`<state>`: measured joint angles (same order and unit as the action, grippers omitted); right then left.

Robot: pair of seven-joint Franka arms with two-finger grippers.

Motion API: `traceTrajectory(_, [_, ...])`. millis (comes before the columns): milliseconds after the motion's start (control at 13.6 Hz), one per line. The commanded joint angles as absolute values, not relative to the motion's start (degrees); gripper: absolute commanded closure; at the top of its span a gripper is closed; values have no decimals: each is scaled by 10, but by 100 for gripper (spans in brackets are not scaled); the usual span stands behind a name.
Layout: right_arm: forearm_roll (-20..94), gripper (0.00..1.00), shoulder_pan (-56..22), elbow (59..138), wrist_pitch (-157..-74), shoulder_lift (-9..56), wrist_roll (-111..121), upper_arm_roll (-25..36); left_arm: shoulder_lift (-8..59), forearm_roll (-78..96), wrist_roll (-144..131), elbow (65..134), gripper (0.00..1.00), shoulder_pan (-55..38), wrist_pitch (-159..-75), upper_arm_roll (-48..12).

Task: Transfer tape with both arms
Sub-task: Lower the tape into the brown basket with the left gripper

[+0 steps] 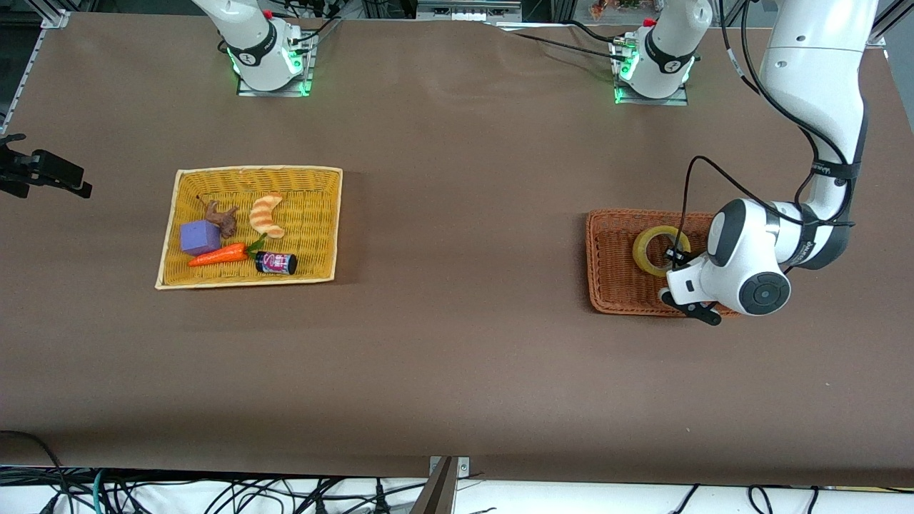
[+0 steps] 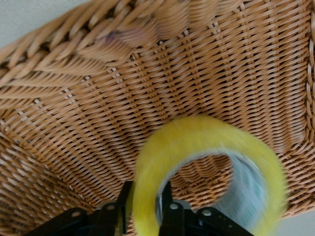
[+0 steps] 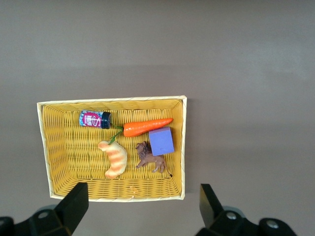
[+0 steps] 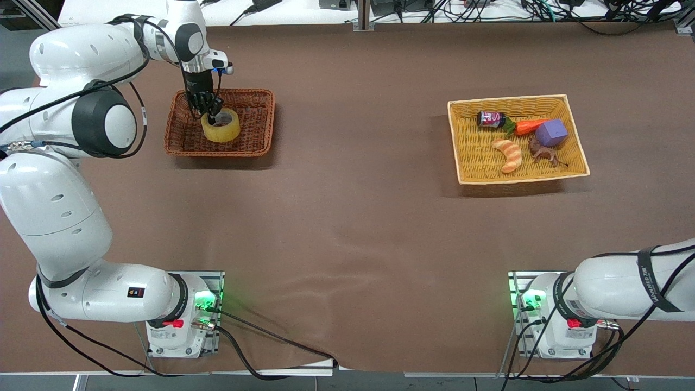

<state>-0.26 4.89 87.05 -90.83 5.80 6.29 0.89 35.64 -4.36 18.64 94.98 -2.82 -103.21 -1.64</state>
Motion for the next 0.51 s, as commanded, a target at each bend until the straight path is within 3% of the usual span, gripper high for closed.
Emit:
traceTrajectory(0, [5,0,46,860,-905,62,71,11,323,-52,199,939,0,-27,-1004,-27])
traceTrajectory(441, [5,0,46,860,-905,62,71,11,173,-42,185,933,0,-33,-990,-49])
